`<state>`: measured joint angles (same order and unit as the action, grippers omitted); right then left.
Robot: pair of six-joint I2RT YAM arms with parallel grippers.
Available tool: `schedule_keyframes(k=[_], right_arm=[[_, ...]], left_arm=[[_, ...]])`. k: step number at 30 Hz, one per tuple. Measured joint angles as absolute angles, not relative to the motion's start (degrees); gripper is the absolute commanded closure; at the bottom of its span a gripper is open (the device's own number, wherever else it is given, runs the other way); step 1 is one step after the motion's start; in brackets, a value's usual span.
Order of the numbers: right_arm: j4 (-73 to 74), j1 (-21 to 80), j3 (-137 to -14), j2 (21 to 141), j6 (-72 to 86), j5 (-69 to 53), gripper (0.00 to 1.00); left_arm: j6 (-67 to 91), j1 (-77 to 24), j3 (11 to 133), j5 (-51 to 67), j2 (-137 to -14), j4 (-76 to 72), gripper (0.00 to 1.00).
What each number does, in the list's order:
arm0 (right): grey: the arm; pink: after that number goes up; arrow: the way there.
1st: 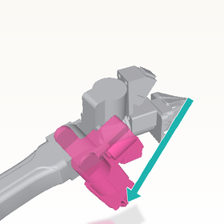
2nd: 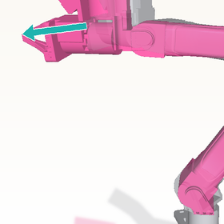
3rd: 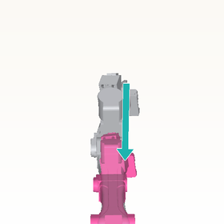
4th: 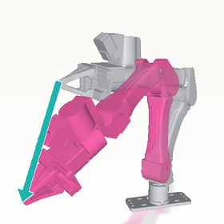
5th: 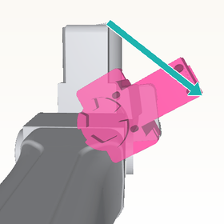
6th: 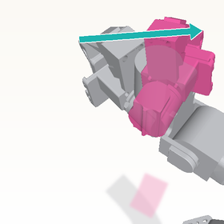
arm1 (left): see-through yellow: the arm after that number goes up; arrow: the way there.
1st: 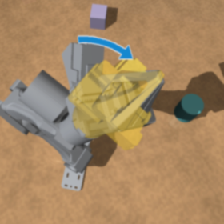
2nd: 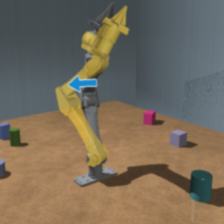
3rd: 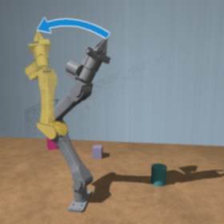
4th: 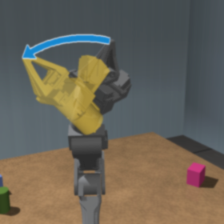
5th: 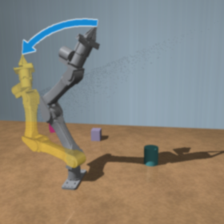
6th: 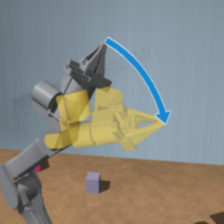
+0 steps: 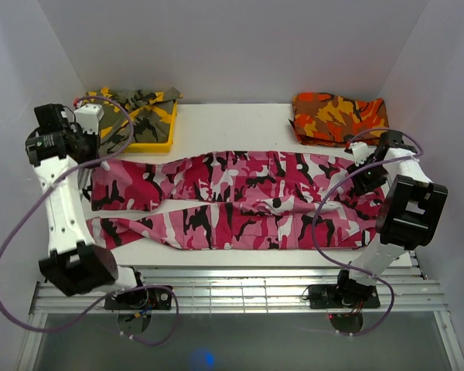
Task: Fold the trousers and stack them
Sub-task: Flatten the trousers out
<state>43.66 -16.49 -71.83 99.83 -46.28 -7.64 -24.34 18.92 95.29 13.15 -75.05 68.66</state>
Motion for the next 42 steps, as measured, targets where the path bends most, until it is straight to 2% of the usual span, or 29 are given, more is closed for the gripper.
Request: schedule_keyframes(k=[6, 8, 11, 13, 15, 16, 17, 18, 19, 25, 32, 36, 42], right_arm=[[43.51, -16.49, -72.99, 102.19, -45.47, -7.44, 0.53], [43.48, -16.49, -73.12, 103.18, -45.17, -7.40, 0.52], [43.44, -16.49, -73.78, 104.73, -44.49, -7.44, 0.53], [43.31, -16.49, -74.28, 105.73, -43.94, -7.44, 0.52], [43.31, -16.49, -74.59, 106.13, -43.79, -7.42, 0.52], [43.29, -16.49, -74.59, 106.13, -43.81, -7.44, 0.53], [43.29, -16.49, -74.59, 106.13, -43.86, -7.44, 0.53], [43.29, -16.49, -74.59, 106.13, -43.90, -7.44, 0.53], [43.35, -16.49, -74.59, 106.13, -43.92, -7.46, 0.53], [42.61, -16.49, -73.45, 106.13, -44.36, -7.42, 0.52], [41.60, -16.49, -72.44, 107.07, -44.51, -5.78, 0.53], [42.52, -17.23, -74.63, 108.95, -43.86, -4.86, 0.53], [43.24, -21.04, -78.00, 111.35, -43.44, -4.43, 0.53]], left_arm=[[-21.98, 24.84, 92.97, 12.82, -96.47, 57.19, 1.00], [-21.39, 27.07, 93.58, 12.84, -103.46, 53.28, 0.96], [-20.64, 30.63, 98.39, 13.93, -112.81, 50.72, 0.78], [-20.53, 31.33, 102.85, 14.04, -117.64, 49.15, 0.74], [-20.53, 31.27, 107.46, 13.65, -121.10, 48.34, 0.65], [-20.80, 31.05, 108.62, 13.06, -121.75, 47.46, 0.53], [-21.30, 30.87, 108.75, 12.40, -121.73, 46.76, 0.51], [-21.58, 30.76, 108.31, 12.03, -121.10, 46.13, 0.37], [-22.24, 30.61, 106.91, 11.55, -119.87, 45.08, 0.35], [-26.26, 29.82, 83.18, 12.43, -101.10, 38.59, 0.32], [-31.55, 25.30, 72.62, 19.11, -91.24, 41.34, 0.35], [-33.04, 20.58, 64.66, 19.66, -91.79, 43.64, 0.38], [-32.53, 18.68, 65.84, 20.08, -102.72, 44.29, 0.39]])
